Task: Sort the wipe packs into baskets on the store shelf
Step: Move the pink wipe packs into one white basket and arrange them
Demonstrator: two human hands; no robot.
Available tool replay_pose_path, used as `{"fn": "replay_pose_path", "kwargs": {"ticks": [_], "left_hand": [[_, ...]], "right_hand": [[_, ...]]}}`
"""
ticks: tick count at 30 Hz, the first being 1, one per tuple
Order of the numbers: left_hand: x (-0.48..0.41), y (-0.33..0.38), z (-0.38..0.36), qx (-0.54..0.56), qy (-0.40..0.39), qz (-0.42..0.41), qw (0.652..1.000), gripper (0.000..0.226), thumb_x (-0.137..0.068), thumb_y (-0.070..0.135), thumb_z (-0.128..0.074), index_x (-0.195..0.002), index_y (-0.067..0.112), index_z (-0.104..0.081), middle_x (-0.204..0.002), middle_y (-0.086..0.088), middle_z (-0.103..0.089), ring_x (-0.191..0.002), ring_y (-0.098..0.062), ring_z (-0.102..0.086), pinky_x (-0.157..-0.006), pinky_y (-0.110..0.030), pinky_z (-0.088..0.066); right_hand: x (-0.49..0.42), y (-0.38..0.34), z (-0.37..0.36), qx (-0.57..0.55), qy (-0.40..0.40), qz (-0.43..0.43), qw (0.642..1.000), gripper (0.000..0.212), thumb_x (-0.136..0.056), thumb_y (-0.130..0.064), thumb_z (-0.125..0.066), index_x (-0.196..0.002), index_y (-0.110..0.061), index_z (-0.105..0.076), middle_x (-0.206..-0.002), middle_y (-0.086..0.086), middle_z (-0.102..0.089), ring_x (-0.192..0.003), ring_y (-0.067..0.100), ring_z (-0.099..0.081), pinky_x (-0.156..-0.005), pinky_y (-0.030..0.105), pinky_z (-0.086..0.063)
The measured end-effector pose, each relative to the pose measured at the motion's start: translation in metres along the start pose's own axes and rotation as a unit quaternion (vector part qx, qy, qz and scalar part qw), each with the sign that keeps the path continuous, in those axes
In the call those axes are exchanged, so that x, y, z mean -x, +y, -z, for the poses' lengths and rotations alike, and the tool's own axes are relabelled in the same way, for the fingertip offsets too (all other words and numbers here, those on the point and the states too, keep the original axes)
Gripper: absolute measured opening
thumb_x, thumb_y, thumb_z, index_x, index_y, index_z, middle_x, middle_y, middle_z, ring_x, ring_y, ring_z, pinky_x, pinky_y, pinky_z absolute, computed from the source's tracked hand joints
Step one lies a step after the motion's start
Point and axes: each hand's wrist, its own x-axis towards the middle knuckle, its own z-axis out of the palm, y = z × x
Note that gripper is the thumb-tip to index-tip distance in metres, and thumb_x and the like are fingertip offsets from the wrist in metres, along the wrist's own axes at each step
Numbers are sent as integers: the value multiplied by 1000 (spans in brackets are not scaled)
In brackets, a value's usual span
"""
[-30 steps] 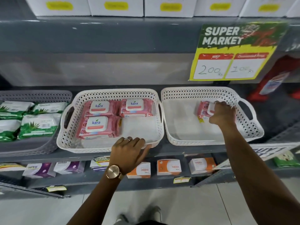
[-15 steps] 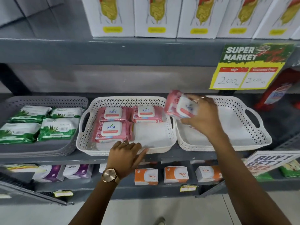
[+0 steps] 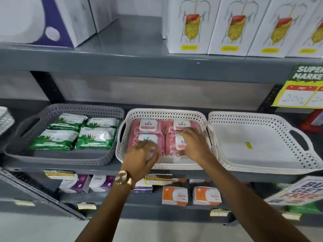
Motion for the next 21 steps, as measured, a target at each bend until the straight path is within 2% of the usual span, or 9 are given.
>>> {"fn": "replay_pose_path", "kwargs": {"ticks": [2, 5, 7, 11, 16, 21], "left_hand": [[-19, -6, 4, -51, -97, 34, 993, 46, -92, 50, -48, -132, 28, -48, -145, 0, -43, -126, -23, -48, -100, -46, -46], [-39, -8, 4, -88, -195, 46, 976, 58, -91, 47, -56, -144, 33, -35, -159, 4, -20, -143, -25, -26, -113, -55, -30], [-43, -9, 1, -73, -206, 49, 975, 56, -92, 32, -59, -144, 30, -38, -158, 0, -23, -142, -28, -28, -114, -54, -29], [-41, -10, -1, -73, -188, 42, 978, 52, -92, 15, -58, -141, 26, -45, -150, -4, -39, -130, -30, -46, -106, -45, -44], [-37, -16, -6, -84, -176, 36, 980, 52, -89, 10, -61, -137, 27, -50, -146, -6, -45, -124, -32, -52, -101, -46, -48], [-36, -18, -7, -75, -170, 40, 982, 52, -87, 11, -65, -134, 28, -52, -141, -2, -50, -118, -27, -57, -94, -45, -53]], "right_hand": [[3, -6, -3, -23, -32, -10, 999, 82, -73, -34, -78, -144, -21, -39, -149, 3, -41, -135, 25, -38, -111, 41, -35], [6, -13, -8, 3, -39, -24, 999, 65, -78, -27, -75, -136, -13, -50, -146, 5, -44, -131, 27, -42, -111, 38, -34], [8, -16, -8, 8, -30, -34, 999, 60, -78, -23, -75, -134, -14, -53, -143, 5, -46, -128, 26, -44, -110, 38, -33], [12, -19, -7, 9, -30, -49, 998, 58, -75, -22, -78, -128, -10, -57, -137, 6, -52, -123, 25, -48, -103, 36, -38], [16, -23, -9, 43, -8, -52, 998, 47, -78, -14, -76, -122, -9, -61, -133, 5, -54, -118, 25, -50, -95, 35, -44], [17, -22, -8, 47, -24, -43, 998, 52, -80, -20, -74, -129, -15, -57, -138, 3, -49, -125, 25, -44, -102, 39, -39]]}}
